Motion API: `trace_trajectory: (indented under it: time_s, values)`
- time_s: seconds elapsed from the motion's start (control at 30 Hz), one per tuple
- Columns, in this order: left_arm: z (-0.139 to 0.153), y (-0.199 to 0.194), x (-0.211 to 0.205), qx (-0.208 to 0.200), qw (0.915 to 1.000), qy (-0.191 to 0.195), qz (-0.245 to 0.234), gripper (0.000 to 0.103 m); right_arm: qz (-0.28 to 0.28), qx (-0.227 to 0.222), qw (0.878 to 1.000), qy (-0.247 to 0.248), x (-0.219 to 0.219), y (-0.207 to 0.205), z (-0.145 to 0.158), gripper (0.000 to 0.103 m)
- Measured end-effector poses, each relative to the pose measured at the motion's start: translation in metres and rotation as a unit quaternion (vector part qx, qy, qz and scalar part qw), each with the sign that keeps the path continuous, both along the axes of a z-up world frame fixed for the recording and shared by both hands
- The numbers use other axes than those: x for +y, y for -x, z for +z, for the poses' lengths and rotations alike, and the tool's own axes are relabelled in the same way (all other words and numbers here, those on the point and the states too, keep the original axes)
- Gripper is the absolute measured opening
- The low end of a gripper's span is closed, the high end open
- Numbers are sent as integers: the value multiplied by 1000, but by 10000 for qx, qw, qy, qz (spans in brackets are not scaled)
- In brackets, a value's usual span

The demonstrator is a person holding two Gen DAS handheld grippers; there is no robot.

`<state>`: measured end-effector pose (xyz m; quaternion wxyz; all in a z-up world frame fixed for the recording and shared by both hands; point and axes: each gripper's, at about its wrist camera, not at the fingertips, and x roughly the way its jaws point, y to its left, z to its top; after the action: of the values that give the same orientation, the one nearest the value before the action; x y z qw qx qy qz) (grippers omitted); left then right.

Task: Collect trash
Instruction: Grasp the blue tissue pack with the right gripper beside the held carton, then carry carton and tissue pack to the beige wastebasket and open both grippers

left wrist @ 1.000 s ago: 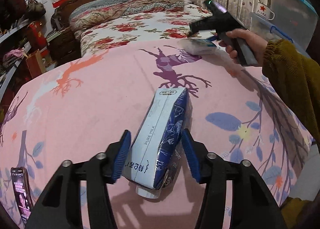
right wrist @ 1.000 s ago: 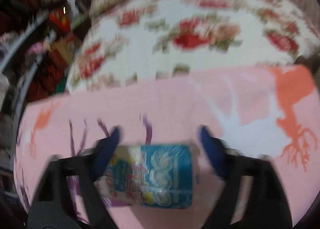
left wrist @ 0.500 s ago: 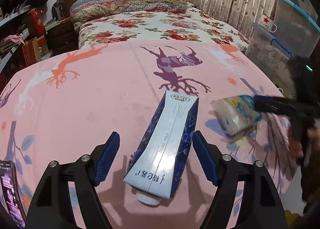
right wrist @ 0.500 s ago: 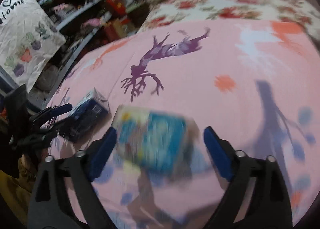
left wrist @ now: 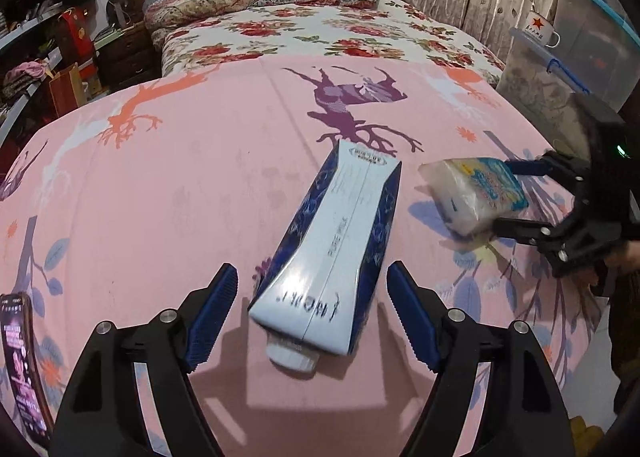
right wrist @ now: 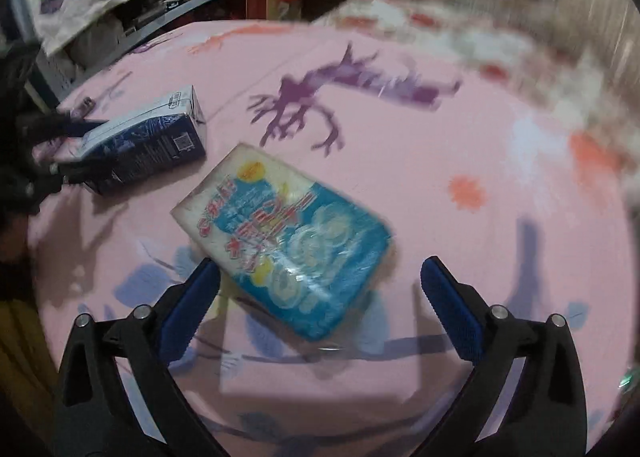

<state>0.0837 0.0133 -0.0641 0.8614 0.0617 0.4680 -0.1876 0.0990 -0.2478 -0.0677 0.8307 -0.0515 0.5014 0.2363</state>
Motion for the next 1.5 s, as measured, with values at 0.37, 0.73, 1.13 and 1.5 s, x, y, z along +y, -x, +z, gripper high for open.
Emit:
trace_trajectory:
  time_s: [0.37, 0.73, 1.13, 1.5]
  values:
    - [2, -9, 5, 85, 9999, 125, 66, 73, 862, -374, 9884, -1194, 40, 93, 43, 95]
    - [3, -5, 0, -53, 9999, -105, 54, 73, 477, -401, 9964, -571, 56, 66, 9, 99]
    - [9, -11, -35, 101, 9984, 296, -477, 55, -1250, -822, 9863, -696, -16, 84, 18, 65]
    - [16, 9, -159, 205, 9828, 408, -1788, 55, -3119, -1041, 9425, -592, -128, 153, 9, 65]
